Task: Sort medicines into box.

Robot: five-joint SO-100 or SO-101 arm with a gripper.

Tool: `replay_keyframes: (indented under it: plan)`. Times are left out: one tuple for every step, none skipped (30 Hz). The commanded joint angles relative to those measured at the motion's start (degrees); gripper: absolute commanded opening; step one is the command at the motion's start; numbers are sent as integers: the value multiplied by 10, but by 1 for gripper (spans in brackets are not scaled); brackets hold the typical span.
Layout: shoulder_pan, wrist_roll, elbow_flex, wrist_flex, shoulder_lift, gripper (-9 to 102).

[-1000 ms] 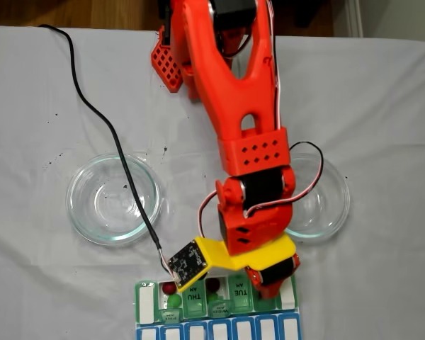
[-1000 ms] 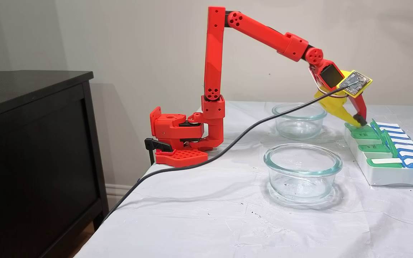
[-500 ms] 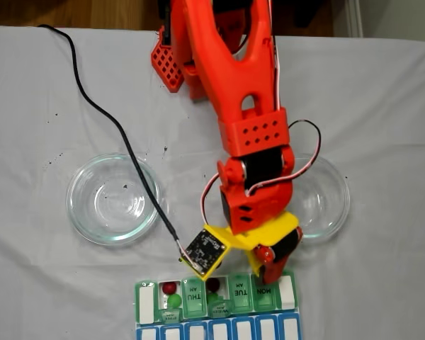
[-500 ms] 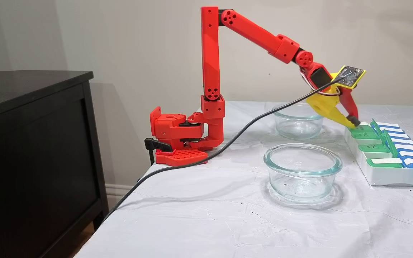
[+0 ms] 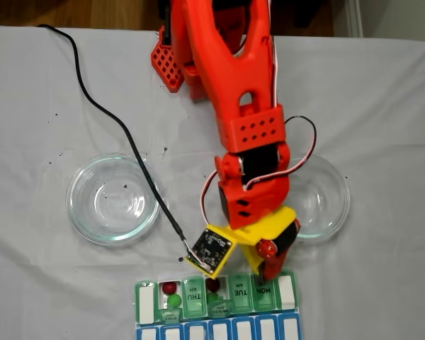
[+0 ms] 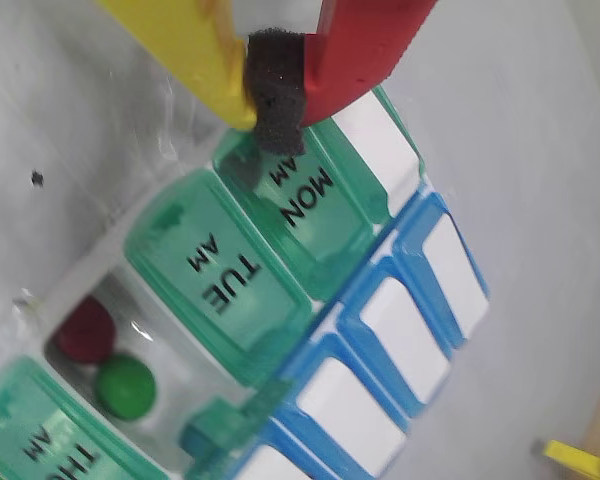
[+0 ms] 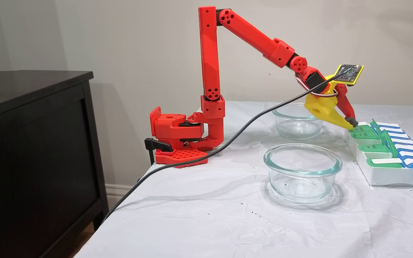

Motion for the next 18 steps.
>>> replay_keyframes:
  plan:
    - [67,114,-76,0,126,0]
    - [79,135,-79,0,140,0]
    - [89,154,-83,-1,152,0]
    - [98,171,-91,4,156,0]
    - [104,182,-98,6,156,0]
    - [112,195,-103,4,156,0]
    - [118,206,-106,-3,155,0]
    - [122,212,-109,-8,150,0]
    - [126,216,-113,-17,143,0]
    - [126,217,-114,-22,134,0]
    - [124,217,-117,-24,125,0]
    - [119,214,-118,-25,115,0]
    - [114,212,-119,-25,105,0]
    - [109,208,-120,-28,92,0]
    - [105,206,-122,-32,79,0]
    - [102,204,-125,-35,65,0]
    - [101,204,-126,-42,54,0]
    - [102,206,-125,-53,46,0]
